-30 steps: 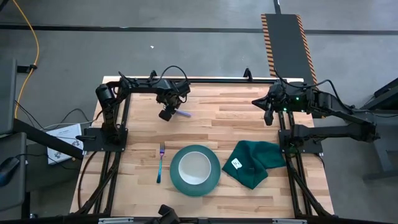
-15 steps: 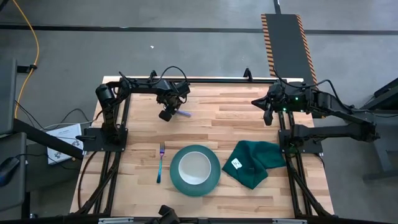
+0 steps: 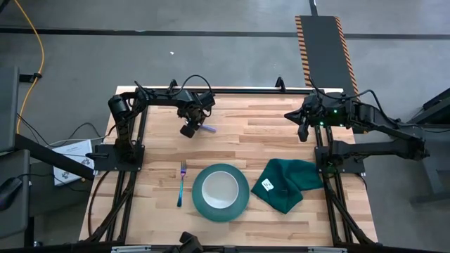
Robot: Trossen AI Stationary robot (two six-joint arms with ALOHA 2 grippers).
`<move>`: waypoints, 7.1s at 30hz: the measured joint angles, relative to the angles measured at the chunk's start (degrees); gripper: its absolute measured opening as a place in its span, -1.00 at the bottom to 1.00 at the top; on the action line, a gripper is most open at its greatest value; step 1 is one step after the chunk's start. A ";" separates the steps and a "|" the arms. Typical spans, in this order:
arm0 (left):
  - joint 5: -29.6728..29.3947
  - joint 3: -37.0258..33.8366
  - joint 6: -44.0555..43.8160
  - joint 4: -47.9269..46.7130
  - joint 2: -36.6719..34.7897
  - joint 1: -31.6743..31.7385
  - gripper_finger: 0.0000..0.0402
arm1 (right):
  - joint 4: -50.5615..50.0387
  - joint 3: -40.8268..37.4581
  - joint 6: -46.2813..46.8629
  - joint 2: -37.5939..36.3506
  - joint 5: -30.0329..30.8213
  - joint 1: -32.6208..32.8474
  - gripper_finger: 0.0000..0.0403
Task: Set table place
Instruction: Place the purple fork inside the white bowl
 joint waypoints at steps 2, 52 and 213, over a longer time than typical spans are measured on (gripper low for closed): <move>0.66 0.00 0.00 -0.02 0.00 0.00 -0.50 | 0.00 0.00 -0.09 0.00 0.00 -0.01 -1.00; 2.23 -0.09 9.20 -2.12 0.15 0.00 -0.63 | 0.42 0.00 -0.66 0.01 0.44 0.01 -1.00; 8.32 11.19 63.10 -8.33 -26.45 -34.99 -0.78 | 7.42 0.00 5.29 0.31 -0.66 0.01 -1.00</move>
